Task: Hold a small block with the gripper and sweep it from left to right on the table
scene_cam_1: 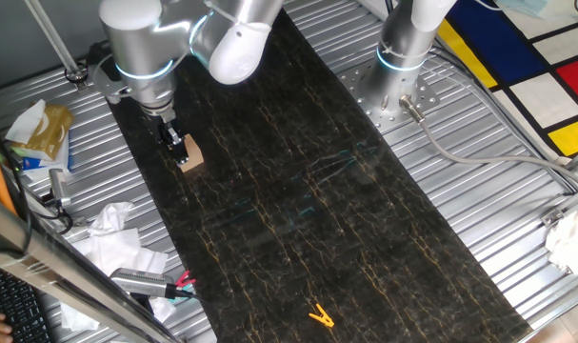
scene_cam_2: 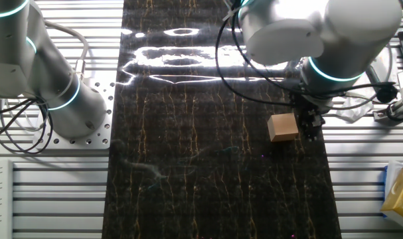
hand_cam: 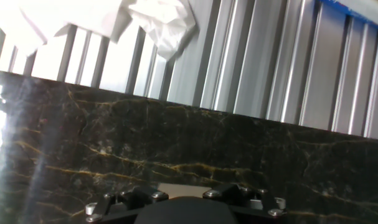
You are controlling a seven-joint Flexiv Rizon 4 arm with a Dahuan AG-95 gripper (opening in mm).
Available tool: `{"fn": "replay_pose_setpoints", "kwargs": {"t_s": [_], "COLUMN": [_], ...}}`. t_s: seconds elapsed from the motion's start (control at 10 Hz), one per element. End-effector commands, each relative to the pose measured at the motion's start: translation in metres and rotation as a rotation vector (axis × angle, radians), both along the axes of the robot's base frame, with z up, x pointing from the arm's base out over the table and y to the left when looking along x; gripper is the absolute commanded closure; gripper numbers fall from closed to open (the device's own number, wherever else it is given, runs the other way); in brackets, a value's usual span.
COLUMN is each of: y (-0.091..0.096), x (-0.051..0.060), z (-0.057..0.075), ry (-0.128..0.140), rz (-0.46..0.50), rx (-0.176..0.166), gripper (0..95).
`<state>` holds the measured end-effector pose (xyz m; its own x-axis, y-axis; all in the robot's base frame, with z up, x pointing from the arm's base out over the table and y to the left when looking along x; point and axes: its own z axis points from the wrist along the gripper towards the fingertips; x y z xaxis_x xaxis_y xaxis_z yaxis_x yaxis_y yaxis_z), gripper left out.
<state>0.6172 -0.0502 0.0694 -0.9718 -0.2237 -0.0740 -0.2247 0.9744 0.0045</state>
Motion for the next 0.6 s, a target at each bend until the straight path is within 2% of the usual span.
{"fn": "replay_pose_setpoints", "kwargs": {"t_s": [0.1, 0.6], "y": [-0.0001, 0.0], "x": [0.0033, 0.0035], "z": [0.0017, 0.0077], "ry": [0.001, 0.001], "rz": [-0.001, -0.001], "rx": [0.002, 0.004], "gripper": [19.0, 19.0]}}
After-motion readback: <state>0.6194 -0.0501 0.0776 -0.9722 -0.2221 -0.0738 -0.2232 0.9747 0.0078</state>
